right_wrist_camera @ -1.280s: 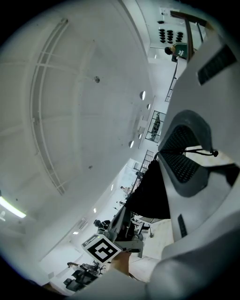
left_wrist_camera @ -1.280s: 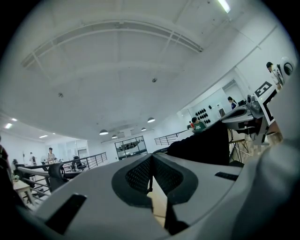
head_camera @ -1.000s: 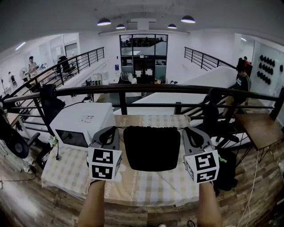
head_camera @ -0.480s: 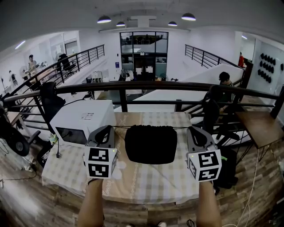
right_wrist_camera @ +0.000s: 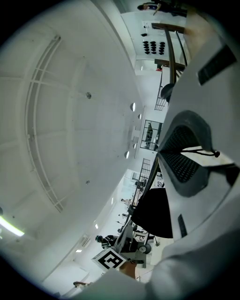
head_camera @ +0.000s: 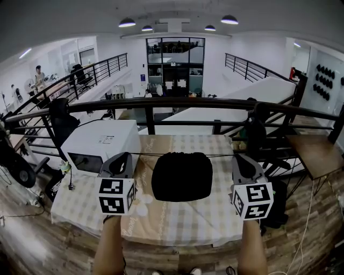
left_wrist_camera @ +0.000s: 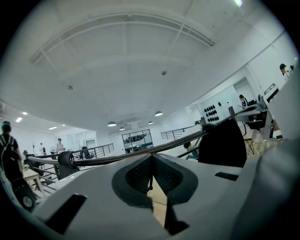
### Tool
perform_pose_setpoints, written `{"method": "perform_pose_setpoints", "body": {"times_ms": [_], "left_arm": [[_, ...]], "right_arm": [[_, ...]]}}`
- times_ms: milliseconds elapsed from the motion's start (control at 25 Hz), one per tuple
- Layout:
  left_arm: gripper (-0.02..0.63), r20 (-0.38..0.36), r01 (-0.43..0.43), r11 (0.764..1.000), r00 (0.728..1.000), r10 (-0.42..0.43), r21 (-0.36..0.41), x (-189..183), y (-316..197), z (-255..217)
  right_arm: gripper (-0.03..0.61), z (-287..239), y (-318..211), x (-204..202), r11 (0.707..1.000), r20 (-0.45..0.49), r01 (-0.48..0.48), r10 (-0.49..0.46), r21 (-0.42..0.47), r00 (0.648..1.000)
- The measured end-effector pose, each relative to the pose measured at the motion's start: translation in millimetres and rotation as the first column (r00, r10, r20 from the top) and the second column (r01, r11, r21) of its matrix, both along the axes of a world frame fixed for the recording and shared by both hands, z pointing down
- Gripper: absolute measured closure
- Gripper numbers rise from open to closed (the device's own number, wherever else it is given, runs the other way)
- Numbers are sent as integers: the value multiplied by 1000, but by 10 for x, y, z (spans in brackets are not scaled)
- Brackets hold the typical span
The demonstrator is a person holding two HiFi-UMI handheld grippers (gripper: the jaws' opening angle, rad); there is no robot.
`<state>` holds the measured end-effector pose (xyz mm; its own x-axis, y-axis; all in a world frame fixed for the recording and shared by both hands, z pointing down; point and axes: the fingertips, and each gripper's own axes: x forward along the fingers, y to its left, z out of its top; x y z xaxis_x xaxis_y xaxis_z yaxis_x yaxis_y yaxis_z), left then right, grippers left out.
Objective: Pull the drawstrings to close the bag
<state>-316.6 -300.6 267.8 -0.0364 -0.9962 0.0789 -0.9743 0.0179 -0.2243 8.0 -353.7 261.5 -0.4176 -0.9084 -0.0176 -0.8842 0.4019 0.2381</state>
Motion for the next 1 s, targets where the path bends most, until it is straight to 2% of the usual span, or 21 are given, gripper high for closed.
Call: {"method": "perform_pose_setpoints", "body": {"times_ms": [1000], "left_arm": [[589,-62,39,999,997,-39,-1,-231,84,93]], "right_arm": [[557,56,-12,236,999,84,-36,40,-38,996]]}}
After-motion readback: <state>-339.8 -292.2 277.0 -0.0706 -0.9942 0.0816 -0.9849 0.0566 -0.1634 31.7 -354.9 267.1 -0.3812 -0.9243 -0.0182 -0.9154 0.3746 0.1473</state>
